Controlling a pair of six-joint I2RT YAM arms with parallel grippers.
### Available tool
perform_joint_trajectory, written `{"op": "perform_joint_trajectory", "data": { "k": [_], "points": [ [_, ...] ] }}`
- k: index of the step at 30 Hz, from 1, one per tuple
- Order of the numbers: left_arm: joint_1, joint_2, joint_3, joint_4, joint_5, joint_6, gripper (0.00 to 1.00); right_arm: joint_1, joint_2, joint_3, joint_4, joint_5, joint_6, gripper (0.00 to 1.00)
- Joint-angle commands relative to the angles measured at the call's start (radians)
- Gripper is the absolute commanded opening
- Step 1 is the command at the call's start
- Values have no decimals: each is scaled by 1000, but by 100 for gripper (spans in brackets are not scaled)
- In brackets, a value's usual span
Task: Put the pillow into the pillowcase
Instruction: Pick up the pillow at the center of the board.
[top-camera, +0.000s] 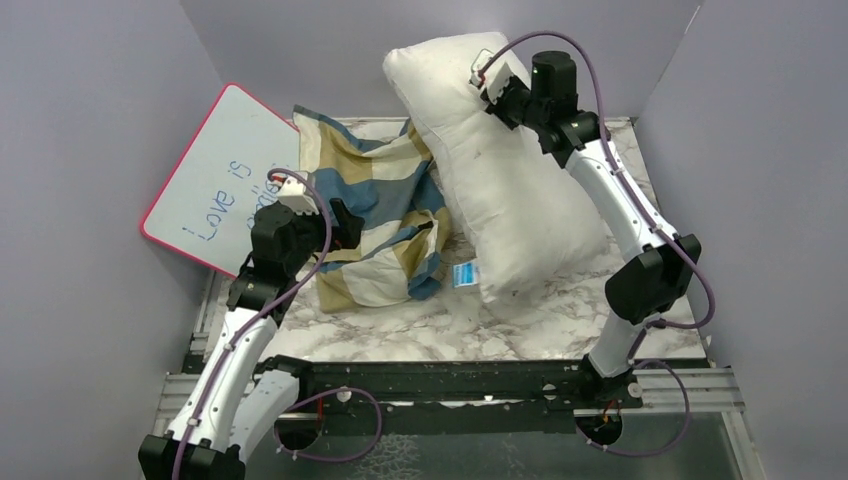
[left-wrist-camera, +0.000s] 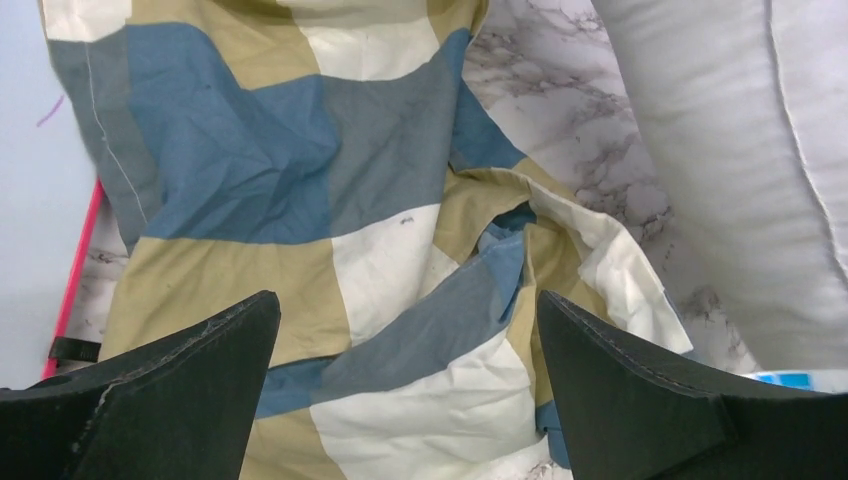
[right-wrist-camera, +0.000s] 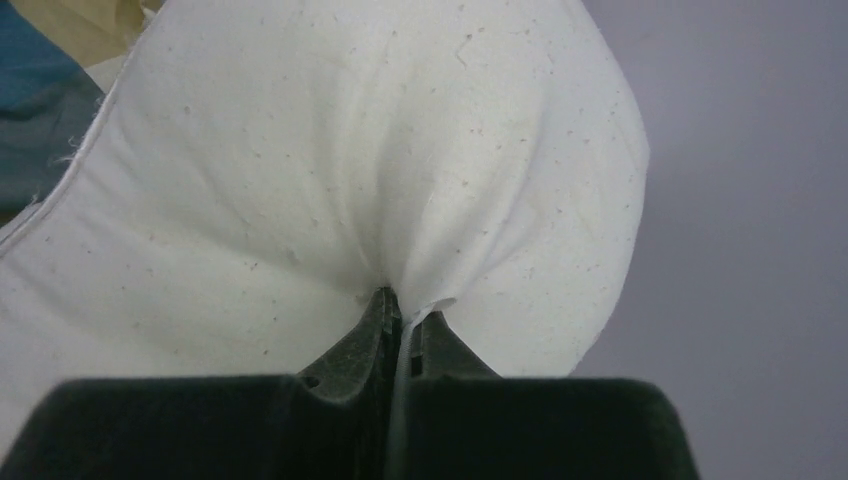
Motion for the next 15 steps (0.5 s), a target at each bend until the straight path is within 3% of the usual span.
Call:
{"op": "perform_joint_trajectory", "data": {
  "k": [1, 5, 11, 15],
  "points": [
    [-4, 48, 42, 31, -66, -3, 99, 1, -47, 79, 80, -115, -250, 1],
    [-3, 125, 110, 6, -71, -43, 99, 1, -86, 54, 51, -231, -341, 1],
    [-3, 176, 191, 32, -61, -72, 98, -22, -85, -13, -18, -283, -535, 1],
    [-4, 183, 189, 39, -4, -81, 98, -69, -115, -168, 28, -355, -572, 1]
  ]
}}
